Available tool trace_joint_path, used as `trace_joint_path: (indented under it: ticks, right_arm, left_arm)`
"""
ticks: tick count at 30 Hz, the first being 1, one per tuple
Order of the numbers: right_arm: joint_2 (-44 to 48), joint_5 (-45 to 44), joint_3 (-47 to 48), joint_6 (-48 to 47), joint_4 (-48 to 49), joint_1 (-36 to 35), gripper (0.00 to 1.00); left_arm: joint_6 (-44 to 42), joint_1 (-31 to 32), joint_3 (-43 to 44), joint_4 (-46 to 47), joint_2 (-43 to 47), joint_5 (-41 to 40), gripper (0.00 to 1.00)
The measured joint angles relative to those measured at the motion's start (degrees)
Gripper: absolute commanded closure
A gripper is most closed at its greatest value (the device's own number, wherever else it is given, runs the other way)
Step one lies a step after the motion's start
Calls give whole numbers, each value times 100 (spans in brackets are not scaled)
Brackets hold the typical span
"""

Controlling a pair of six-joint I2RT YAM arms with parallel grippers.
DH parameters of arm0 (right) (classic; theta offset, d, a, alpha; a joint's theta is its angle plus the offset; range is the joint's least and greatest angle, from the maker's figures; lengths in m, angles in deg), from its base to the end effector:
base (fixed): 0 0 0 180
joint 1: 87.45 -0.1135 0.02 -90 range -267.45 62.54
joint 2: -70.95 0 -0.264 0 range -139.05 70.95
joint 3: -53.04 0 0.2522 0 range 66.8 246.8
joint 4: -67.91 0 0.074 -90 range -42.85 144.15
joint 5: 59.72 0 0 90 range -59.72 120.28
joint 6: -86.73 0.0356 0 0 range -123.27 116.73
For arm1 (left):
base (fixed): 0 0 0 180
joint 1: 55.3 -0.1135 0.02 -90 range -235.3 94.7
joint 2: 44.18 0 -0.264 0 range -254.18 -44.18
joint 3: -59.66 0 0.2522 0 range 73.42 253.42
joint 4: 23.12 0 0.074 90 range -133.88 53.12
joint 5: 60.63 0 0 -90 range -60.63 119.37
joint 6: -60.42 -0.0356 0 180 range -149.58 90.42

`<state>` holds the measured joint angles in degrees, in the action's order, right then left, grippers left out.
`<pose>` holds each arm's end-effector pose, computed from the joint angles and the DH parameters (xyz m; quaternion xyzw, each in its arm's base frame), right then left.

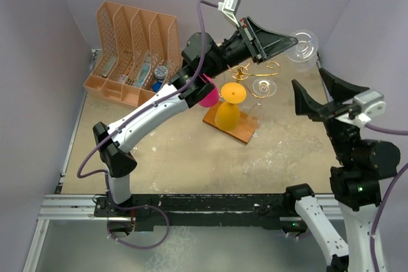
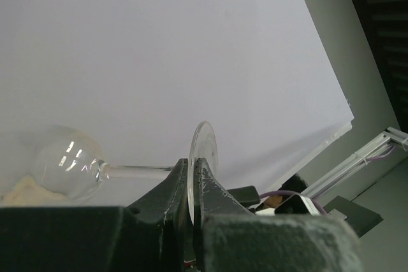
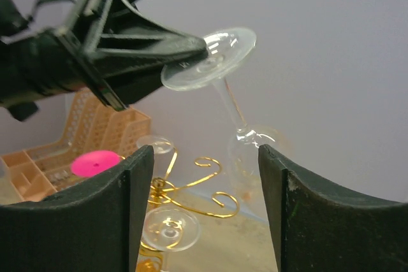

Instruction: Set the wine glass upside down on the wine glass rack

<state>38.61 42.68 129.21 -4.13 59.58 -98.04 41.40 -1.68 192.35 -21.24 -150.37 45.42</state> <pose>0.0649 0.0199 0.4925 -0.1409 0.4433 0.1242 0.8764 0.2379 -0.3396 0.5310 0.0420 0.5195 -0.7862 0.3320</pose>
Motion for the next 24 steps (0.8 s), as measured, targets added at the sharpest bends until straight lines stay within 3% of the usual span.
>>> trace_joint_path:
  ticks: [7, 17, 21, 24]
  right_arm:
    - [398, -57, 232, 1414, 83, -2, 28]
    - [-570, -901, 1191, 4109, -299, -2, 39]
    - [-940, -1255, 1217, 4623, -592, -2, 46]
    - [-1180, -1375, 1279, 4848, -702, -2, 60]
  left_arm:
    - [-2, -103, 0, 15, -76, 2, 100]
    - [-2, -111, 0, 15, -149, 22, 100]
    - [2, -111, 0, 28, -149, 31, 100]
    - [15, -111, -15, 70, -149, 35, 100]
